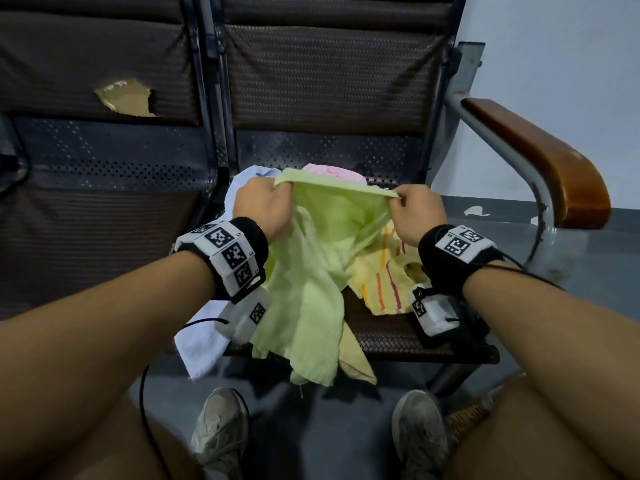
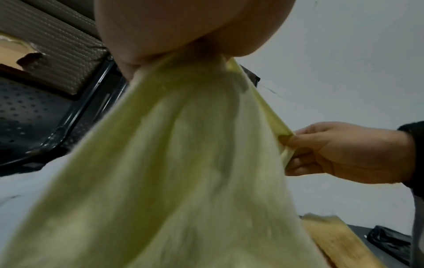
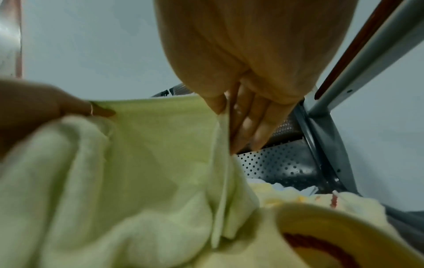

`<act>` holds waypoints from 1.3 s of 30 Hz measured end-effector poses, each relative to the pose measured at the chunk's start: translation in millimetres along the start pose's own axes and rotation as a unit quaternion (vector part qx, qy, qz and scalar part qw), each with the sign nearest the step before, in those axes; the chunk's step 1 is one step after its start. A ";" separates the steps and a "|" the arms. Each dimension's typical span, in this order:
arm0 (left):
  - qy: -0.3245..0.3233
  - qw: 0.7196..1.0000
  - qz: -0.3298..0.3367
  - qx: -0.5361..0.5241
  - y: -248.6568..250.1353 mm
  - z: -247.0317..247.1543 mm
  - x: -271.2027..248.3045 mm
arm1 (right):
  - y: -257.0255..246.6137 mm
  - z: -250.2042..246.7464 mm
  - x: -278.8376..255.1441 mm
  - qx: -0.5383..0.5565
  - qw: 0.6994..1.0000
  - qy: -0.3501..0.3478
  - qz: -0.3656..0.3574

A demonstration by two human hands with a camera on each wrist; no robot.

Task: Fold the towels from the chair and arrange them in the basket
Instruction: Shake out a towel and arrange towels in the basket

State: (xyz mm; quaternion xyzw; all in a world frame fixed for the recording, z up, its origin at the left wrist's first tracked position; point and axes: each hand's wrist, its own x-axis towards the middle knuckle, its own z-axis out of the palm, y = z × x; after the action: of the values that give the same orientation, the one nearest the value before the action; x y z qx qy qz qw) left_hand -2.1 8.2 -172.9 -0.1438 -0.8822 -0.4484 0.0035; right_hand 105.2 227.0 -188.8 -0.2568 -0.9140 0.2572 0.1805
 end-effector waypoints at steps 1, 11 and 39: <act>0.002 1.000 -0.027 -0.006 0.2 0.2 1.2 | -0.9 0.5 -0.7 0.046 0.999 -0.012 0.001; 0.053 0.949 -0.130 -0.282 0.3 -8.3 14.0 | -17.9 -6.9 -13.8 -0.079 0.975 -0.155 -0.137; 0.036 0.937 -0.116 -0.327 17.2 -10.2 8.3 | -41.4 -5.5 -15.7 0.184 0.983 -0.007 -0.022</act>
State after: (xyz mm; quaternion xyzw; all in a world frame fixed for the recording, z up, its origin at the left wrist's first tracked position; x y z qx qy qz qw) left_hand -6.9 11.7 -152.1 -0.0177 -0.6967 -0.7143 -0.0644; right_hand 104.8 189.8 -164.2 -0.1973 -0.8578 0.4186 0.2238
